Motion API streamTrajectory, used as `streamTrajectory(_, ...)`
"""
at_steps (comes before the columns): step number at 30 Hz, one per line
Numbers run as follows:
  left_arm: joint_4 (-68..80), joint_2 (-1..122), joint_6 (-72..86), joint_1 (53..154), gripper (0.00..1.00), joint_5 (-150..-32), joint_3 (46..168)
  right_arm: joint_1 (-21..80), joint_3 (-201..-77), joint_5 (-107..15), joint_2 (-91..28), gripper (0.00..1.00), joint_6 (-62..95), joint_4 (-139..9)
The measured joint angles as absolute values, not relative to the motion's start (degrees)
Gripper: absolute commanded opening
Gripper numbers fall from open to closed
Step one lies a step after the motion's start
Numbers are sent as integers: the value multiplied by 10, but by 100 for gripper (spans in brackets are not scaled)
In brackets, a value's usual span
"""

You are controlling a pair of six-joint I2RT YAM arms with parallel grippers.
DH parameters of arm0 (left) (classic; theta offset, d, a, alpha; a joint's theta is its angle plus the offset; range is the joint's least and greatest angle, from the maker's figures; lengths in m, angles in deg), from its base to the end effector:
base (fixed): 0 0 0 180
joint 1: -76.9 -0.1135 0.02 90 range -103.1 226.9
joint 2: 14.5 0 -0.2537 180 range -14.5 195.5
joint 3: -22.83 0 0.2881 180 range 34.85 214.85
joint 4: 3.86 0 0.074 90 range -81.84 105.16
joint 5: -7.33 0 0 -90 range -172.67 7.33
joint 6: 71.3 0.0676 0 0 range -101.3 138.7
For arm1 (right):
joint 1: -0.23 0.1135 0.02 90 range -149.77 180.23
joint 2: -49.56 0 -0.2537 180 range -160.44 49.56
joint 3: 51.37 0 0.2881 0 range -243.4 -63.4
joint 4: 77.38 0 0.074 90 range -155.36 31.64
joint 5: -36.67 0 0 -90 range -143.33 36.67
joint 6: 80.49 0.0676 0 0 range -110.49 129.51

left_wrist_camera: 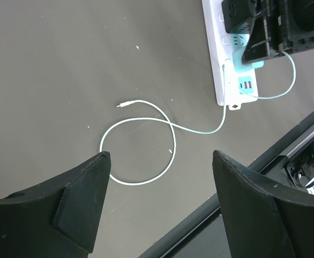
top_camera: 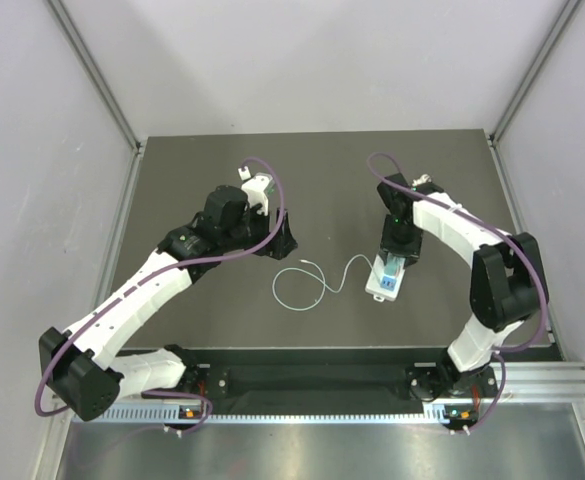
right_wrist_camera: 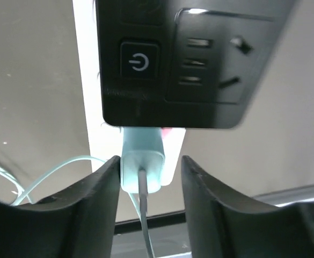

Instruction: Insert the plug

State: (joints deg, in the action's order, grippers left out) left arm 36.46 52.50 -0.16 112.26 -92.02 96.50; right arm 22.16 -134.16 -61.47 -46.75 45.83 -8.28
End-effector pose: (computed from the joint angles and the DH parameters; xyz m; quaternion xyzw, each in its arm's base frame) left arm 0.2580 -0.1965 0.3025 0.1642 0.8640 -0.2784 0.3862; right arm 0.3246 0.1204 0.1586 0.1292 0.9870 -0.0306 0.0906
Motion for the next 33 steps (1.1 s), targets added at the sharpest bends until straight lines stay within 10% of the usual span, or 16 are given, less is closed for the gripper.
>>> streamTrajectory(12,364,527,1,1125,82,-927,966,210,-1367,-602,-310,61,388,-51)
streamTrajectory(20,348,525,-26,1126,86,-999,993,210,-1309,-580,-58,99,382,-95)
streamTrajectory(33,316,432,-35,1126,99,-1035,991,210,-1159,-584,237,100,367,-161)
